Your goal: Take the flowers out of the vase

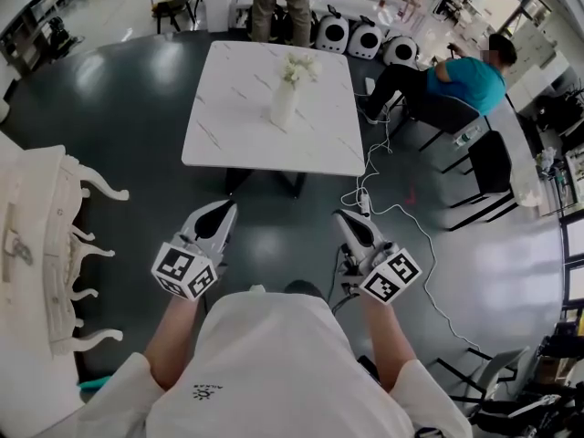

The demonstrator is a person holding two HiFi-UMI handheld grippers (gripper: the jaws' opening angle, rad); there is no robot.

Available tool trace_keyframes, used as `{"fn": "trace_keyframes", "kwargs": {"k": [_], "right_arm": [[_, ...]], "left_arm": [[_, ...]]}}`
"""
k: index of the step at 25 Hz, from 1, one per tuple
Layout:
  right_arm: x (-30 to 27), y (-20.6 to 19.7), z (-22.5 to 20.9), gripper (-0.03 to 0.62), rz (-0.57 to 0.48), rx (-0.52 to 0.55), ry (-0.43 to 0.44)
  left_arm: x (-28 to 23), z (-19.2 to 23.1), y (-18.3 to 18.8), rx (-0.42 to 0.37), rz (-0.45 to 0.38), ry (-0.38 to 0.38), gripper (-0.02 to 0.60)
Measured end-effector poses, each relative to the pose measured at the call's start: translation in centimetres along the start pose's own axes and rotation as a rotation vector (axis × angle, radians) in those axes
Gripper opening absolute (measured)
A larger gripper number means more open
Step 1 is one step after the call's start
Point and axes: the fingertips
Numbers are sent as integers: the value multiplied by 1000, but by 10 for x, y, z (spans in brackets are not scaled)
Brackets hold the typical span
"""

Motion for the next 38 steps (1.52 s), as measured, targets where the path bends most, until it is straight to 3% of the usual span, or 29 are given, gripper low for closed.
{"fn": "trace_keyframes", "kwargs": {"k": [8, 12, 18, 26, 38], "right_arm": [[-15, -6, 11, 0, 32, 37, 5], [-19, -14, 7, 0, 65, 53, 2], [-32, -18, -5, 0, 95, 67, 23], [-40, -19, -56, 0, 76, 6, 39], [-59, 10, -155, 0, 84, 8, 60]], "left_arm": [[14, 13, -2, -13, -11, 1, -11], [12, 9, -8, -59, 6, -9, -11], [4, 8, -6, -26, -12, -10, -11], [-34, 13, -12, -69, 13, 5, -11], [-132, 22, 15, -108, -3, 33, -11]]}}
Point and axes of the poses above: the fingertips, and each gripper's own axes: x backward along the fingers, z to its left, y out of its top, and after that the axes turned 15 degrees about y, right-handed
